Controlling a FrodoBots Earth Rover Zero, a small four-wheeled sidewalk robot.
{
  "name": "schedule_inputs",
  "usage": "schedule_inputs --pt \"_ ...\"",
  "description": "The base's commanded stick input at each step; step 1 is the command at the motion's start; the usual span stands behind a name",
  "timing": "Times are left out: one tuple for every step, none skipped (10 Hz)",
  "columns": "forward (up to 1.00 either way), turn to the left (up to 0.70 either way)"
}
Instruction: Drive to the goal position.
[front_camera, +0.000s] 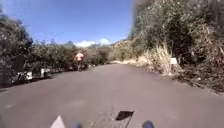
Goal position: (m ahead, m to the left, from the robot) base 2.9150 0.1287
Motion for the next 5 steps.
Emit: schedule_inputs --pt "0.85 0.0" --pt "0.85 0.0" --pt "0.85 0.0" --pt "0.85 0.0" --pt "0.85 0.0"
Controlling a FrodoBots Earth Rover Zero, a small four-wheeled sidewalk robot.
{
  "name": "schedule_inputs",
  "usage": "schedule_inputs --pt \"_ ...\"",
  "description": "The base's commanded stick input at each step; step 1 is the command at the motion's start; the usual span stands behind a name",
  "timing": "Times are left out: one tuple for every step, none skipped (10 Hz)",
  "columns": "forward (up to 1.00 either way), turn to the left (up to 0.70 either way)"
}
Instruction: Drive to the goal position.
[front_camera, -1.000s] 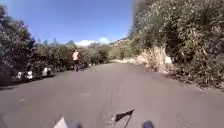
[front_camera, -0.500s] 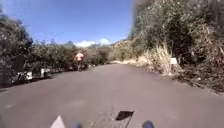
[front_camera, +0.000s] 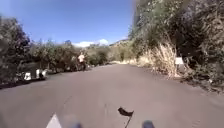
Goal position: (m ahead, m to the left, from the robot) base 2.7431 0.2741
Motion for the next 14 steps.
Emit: schedule_inputs --pt "0.85 0.0" --pt "0.85 0.0" --pt "0.85 0.0" --pt "0.85 0.0" --pt "0.85 0.0" --pt "0.85 0.0" --pt "0.85 0.0" --pt "0.85 0.0" --pt "0.85 0.0" --pt "0.85 0.0" --pt "0.85 0.0" --pt "0.85 0.0" --pt "0.85 0.0" --pt "0.85 0.0"
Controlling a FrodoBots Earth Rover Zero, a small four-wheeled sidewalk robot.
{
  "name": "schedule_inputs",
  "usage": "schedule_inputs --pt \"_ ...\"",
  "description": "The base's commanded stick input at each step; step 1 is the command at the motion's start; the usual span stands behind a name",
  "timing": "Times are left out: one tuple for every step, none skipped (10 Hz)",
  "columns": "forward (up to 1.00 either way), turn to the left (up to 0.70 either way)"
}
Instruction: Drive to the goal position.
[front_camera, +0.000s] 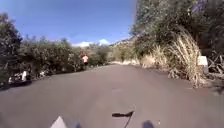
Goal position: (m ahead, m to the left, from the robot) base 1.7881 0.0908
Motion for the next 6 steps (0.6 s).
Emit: schedule_inputs --pt "0.85 0.0" --pt "0.85 0.0" --pt "0.85 0.0" --pt "0.85 0.0" --pt "0.85 0.0" --pt "0.85 0.0"
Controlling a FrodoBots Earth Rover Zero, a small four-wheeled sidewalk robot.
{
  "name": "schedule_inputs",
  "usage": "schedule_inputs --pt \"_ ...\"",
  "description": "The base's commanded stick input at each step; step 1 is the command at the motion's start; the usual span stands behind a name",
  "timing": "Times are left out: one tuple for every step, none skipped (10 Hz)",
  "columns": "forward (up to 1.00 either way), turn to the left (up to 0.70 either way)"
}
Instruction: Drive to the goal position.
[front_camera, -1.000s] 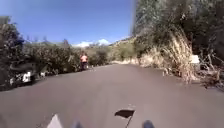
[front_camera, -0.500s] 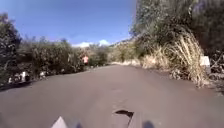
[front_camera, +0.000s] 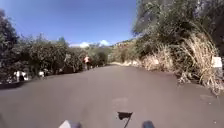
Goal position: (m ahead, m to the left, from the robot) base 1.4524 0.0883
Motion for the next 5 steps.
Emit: schedule_inputs --pt "0.85 0.0" --pt "0.85 0.0" --pt "0.85 0.0" --pt "0.85 0.0" --pt "0.85 0.0"
